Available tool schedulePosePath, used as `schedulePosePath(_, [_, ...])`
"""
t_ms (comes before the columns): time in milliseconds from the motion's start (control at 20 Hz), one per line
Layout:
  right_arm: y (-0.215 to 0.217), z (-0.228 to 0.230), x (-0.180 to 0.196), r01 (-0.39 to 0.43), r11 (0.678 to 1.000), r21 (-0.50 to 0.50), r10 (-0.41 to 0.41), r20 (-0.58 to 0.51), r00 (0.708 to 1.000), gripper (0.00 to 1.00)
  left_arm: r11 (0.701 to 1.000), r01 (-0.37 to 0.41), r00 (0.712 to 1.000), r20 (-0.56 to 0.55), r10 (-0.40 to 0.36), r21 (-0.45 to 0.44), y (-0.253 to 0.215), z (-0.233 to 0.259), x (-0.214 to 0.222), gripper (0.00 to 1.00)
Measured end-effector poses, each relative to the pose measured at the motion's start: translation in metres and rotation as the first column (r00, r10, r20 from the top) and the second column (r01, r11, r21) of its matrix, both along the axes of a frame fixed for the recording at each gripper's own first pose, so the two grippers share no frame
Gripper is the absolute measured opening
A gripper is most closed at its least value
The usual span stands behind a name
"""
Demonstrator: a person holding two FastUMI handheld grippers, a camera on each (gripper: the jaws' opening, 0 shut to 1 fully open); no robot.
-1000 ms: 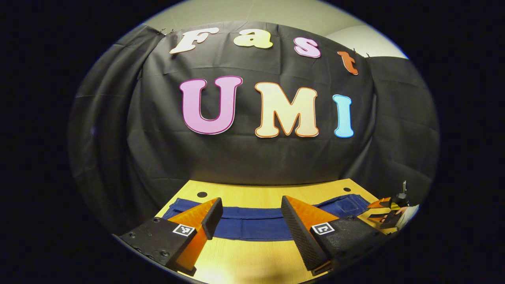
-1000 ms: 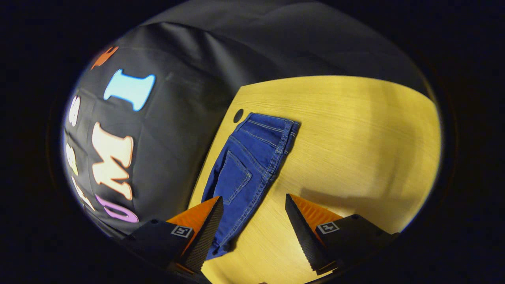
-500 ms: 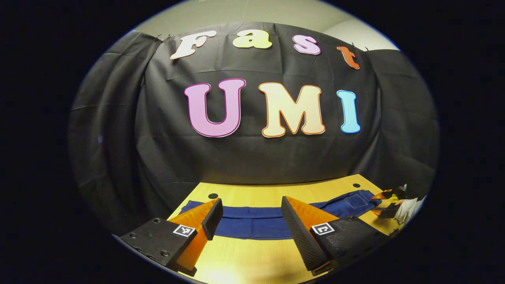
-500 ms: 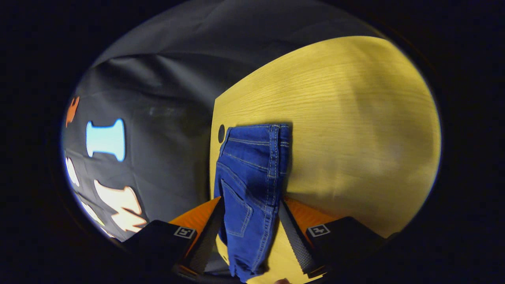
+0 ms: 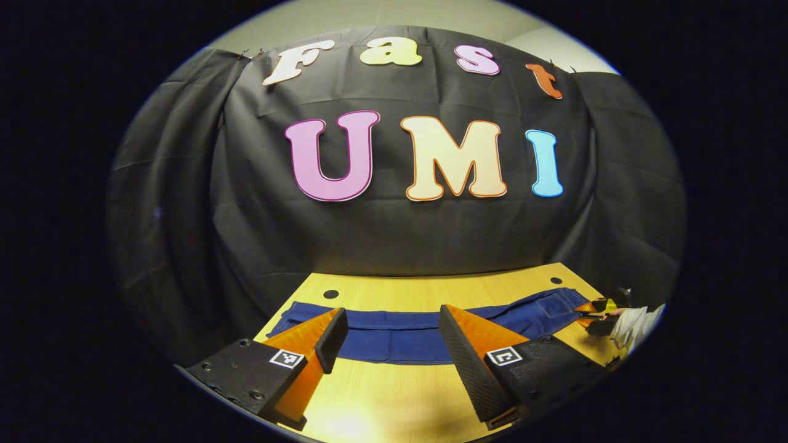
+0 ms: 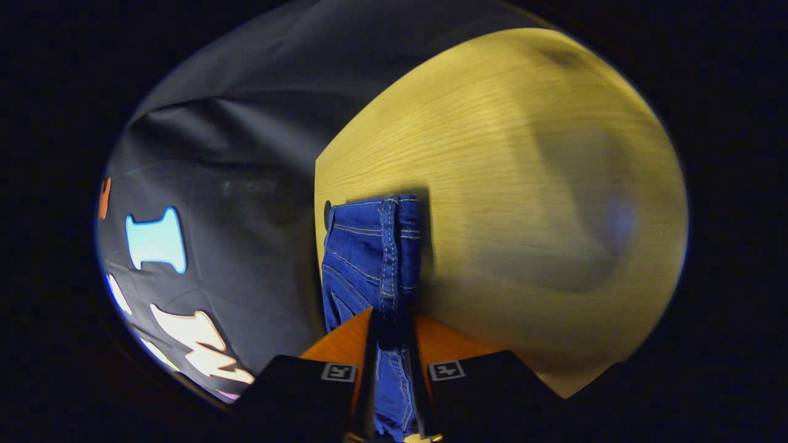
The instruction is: Grasp the waist and the cuffs of the jeans and fold them to make the two legs overlap; first hold the waist and fold one-third of the jeans toward the cuffs, then hold the cuffs and fold the remaining one-third in the same direction to finish folding.
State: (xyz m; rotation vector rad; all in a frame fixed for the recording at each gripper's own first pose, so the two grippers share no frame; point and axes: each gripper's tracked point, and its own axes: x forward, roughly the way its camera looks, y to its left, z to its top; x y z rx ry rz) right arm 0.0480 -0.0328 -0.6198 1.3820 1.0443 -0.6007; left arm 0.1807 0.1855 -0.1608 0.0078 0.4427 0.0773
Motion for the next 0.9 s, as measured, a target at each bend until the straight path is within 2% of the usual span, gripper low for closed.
schedulePosePath(150, [0.002, 0.013, 0.007, -0.099, 0.992, -0.074, 0.102, 0.039, 0.994, 0.12, 1.0, 0.023, 1.0, 0.011, -0.024, 0.002, -0.006, 0.006, 0.005, 0.94])
schedulePosePath(200, [0.005, 0.025, 0.016, -0.114, 0.989, -0.089, 0.121, 0.078, 0.99, 0.12, 0.999, 0.034, 0.999, 0.015, -0.034, 0.014, -0.006, 0.007, 0.006, 0.92])
schedulePosePath(250, [0.005, 0.034, 0.02, -0.136, 0.985, -0.111, 0.148, 0.107, 0.983, 0.11, 0.999, 0.043, 0.999, 0.024, -0.043, 0.016, -0.005, 0.009, 0.009, 0.94])
schedulePosePath(450, [0.021, 0.071, 0.038, -0.208, 0.956, -0.209, 0.245, 0.17, 0.955, 0.11, 0.995, 0.099, 0.994, 0.057, -0.097, -0.028, -0.005, 0.011, 0.029, 0.92])
schedulePosePath(550, [0.023, 0.086, 0.035, -0.216, 0.943, -0.254, 0.268, 0.19, 0.944, 0.11, 0.987, 0.153, 0.988, 0.043, -0.152, -0.038, -0.004, 0.003, 0.041, 0.92])
schedulePosePath(700, [0.029, 0.112, 0.037, -0.229, 0.914, -0.333, 0.312, 0.222, 0.924, 0.11, 0.972, 0.232, 0.972, -0.04, -0.234, -0.036, -0.001, -0.019, 0.057, 0.92])
schedulePosePath(900, [0.05, 0.145, 0.052, -0.219, 0.899, -0.379, 0.329, 0.255, 0.909, 0.11, 0.947, 0.315, 0.948, -0.035, -0.318, -0.063, -0.016, -0.025, 0.076, 0.91])
